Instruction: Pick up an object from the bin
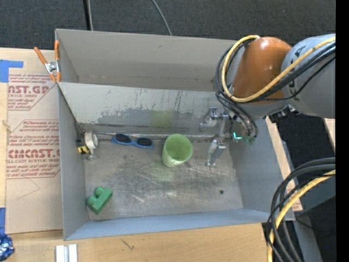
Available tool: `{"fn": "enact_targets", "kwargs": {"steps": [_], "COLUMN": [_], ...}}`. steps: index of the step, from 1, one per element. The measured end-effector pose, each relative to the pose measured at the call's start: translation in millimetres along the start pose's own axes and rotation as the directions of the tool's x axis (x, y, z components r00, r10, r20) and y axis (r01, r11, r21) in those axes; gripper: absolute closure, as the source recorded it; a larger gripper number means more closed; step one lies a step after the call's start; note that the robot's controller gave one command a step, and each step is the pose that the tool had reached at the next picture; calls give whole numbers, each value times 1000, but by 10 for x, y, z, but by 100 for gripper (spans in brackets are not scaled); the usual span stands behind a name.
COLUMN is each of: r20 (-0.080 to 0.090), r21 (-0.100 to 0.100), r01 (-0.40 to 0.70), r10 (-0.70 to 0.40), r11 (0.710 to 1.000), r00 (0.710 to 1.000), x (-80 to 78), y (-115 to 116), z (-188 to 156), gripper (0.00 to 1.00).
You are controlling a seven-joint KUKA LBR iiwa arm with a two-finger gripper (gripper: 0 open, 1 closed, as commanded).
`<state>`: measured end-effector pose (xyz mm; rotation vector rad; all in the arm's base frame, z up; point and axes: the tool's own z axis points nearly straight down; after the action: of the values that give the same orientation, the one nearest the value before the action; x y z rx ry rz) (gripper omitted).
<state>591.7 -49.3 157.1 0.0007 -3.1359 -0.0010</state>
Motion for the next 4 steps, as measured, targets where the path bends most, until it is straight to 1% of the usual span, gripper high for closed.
{"fn": "enact_targets", "kwargs": {"steps": [1,2,3,4], "r20": [16,9,8,30], "r21": [5,-3,-1,-2], "r01": [23,-77,65,80], "r10": [-23,77,-65,-80], "r11": [1000,997,998,997], "r00": [1000,997,998,996], "x": [-32,49,26,-58], "y": [480,928,1346,1827], "z": [843,563,572,806], "gripper": [0,0,0,0]}}
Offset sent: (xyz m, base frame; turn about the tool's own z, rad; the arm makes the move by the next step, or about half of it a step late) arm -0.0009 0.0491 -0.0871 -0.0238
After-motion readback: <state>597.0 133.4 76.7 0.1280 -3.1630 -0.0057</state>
